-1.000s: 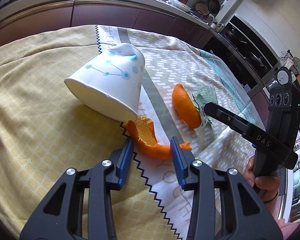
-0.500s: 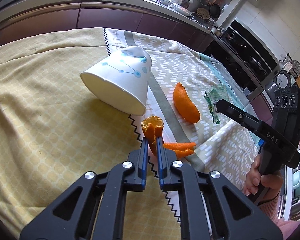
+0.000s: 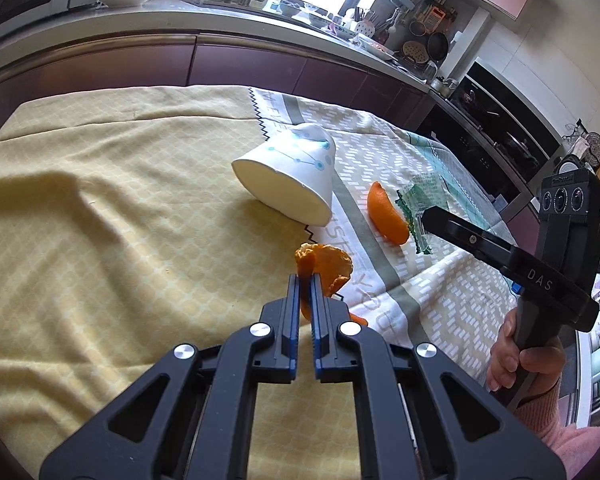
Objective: Collect trash
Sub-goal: 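Grasp an orange peel with the left tool while the right tool grasps a clear plastic bag, then carry the orange peel and plastic bag toward the teal bin, then lower the orange peel and plastic bag into the teal bin and open both tools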
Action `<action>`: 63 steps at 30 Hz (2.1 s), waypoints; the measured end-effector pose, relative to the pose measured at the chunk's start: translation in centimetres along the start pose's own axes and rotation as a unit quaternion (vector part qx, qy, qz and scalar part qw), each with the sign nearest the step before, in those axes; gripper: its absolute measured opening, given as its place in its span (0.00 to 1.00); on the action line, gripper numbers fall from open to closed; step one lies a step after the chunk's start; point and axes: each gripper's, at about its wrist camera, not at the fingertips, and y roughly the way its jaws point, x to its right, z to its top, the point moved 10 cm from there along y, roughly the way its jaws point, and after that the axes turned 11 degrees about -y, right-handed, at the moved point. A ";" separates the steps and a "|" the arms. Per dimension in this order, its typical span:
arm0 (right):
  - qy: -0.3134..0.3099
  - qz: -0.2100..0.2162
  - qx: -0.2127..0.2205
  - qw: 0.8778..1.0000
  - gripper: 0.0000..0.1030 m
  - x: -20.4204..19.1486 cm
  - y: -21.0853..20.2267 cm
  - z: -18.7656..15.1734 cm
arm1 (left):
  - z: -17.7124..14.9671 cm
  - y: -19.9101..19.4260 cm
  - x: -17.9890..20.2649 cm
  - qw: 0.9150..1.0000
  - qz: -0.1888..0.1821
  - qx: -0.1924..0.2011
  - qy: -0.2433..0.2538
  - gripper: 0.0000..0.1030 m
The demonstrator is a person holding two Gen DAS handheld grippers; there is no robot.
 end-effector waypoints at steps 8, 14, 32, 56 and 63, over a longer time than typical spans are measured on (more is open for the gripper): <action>-0.032 0.040 -0.012 0.999 0.23 -4.7 2.1 0.2 | 0.5 -5.2 -3.9 0.998 0.025 0.046 -0.025 0.05; -0.053 0.070 -0.019 0.996 0.23 -8.1 3.5 0.6 | 0.3 -9.1 -7.0 0.995 0.049 0.077 -0.046 0.05; -0.109 0.143 -0.049 0.982 0.23 -17.7 7.2 0.2 | -1.1 -18.3 -14.9 0.979 0.093 0.143 -0.112 0.05; -0.195 0.247 -0.088 0.945 0.23 -31.8 11.2 -0.4 | -2.2 -30.1 -25.1 0.939 0.178 0.231 -0.181 0.05; -0.209 0.267 -0.098 0.936 0.23 -34.5 12.4 -0.3 | -2.6 -32.2 -28.1 0.927 0.201 0.245 -0.203 0.05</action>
